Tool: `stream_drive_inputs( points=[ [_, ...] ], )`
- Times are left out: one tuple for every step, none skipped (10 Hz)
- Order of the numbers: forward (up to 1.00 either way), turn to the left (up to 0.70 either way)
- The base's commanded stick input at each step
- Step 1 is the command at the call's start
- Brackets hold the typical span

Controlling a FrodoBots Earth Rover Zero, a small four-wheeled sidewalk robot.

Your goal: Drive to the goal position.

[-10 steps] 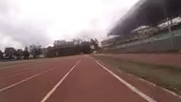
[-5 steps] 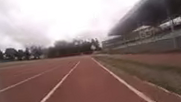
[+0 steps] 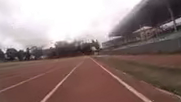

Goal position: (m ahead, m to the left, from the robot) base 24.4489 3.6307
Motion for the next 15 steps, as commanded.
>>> stream_drive_inputs(
  points=[
    [0.7,0.0],
    [0.7,0.0],
    [0.7,0.0],
    [0.7,0.0],
    [0.7,0.0],
    [0.7,0.0],
    [0.7,0.0],
    [0.7,0.0],
    [0.7,0.0],
    [0.7,0.0],
    [0.7,0.0],
    [0.7,0.0],
    [0.7,0.0],
    [0.7,0.0],
    [0.7,0.0]
  ],
)
